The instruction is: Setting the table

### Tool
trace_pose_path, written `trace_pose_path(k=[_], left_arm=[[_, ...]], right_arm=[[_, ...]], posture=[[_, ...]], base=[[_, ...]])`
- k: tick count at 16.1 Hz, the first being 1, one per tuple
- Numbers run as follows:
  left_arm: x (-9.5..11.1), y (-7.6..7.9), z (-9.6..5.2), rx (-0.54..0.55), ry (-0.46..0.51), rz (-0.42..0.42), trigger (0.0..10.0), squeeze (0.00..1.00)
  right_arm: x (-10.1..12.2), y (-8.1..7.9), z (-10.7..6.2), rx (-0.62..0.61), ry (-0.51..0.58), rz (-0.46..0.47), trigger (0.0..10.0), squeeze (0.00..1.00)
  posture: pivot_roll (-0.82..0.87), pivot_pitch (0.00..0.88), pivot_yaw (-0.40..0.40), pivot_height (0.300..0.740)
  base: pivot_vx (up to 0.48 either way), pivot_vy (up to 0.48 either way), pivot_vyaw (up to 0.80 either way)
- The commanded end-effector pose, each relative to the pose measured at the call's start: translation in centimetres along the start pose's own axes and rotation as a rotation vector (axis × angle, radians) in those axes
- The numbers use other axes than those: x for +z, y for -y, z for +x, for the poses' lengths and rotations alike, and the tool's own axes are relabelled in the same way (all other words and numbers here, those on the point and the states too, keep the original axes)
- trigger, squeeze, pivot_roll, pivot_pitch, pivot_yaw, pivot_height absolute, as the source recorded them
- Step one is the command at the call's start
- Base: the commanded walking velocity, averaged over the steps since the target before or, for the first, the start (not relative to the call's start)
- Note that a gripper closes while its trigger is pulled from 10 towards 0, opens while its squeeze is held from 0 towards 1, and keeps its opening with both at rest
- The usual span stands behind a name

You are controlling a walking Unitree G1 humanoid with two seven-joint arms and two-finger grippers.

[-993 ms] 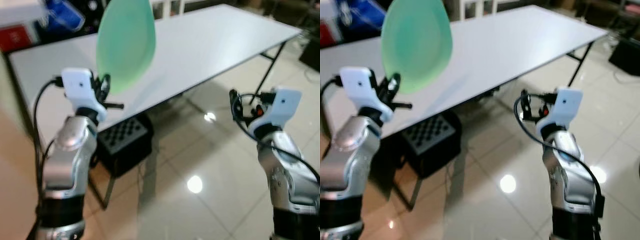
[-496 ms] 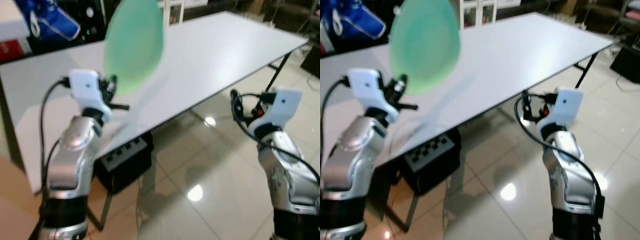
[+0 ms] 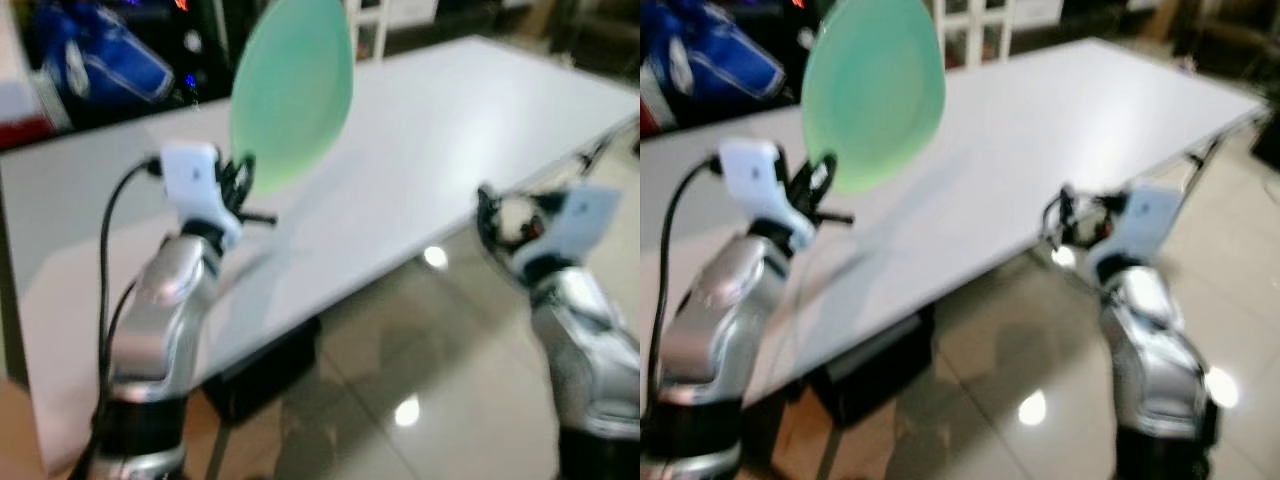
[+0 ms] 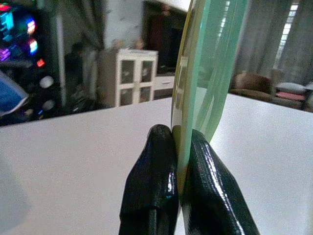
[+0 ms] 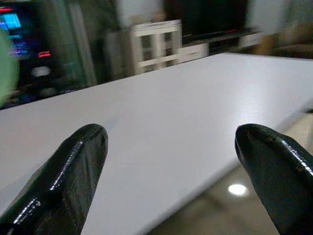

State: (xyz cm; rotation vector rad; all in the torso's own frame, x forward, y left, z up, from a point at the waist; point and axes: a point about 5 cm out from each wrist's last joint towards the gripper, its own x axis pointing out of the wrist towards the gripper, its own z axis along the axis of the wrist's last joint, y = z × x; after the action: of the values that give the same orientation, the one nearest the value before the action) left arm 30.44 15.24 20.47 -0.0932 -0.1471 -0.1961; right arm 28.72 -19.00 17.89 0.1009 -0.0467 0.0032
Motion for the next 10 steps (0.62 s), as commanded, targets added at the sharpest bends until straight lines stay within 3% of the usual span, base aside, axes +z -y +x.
trace_pose_path(k=[1, 7, 10], left_arm=[[0.6, 0.5, 0.1, -0.012, 0.021, -0.041, 10.0, 0.0], [-0.5, 0.2, -0.4, -0.005, -0.043, -0.097, 10.0, 0.0], [-0.8, -0.5, -0.3, -0.019, -0.105, -0.07, 10.0, 0.0]], right_arm=[[0.5, 0.5, -0.3, -0.009, 0.01, -0.011, 10.0, 0.0], [-0.1, 0.0, -0.7, 0.02, -0.017, -0.01, 10.0, 0.0], [-0.8, -0.6, -1.1, 0.038, -0.031, 0.001, 10.0, 0.0]], posture=[[-0.06, 0.0, 0.013, 0.74], [-0.05, 0.0, 0.029, 0.74], [-0.02, 0.0, 0.059, 0.74]], base=[[0.0, 0.0, 0.0], [0.0, 0.0, 0.0], [0.0, 0.0, 0.0]])
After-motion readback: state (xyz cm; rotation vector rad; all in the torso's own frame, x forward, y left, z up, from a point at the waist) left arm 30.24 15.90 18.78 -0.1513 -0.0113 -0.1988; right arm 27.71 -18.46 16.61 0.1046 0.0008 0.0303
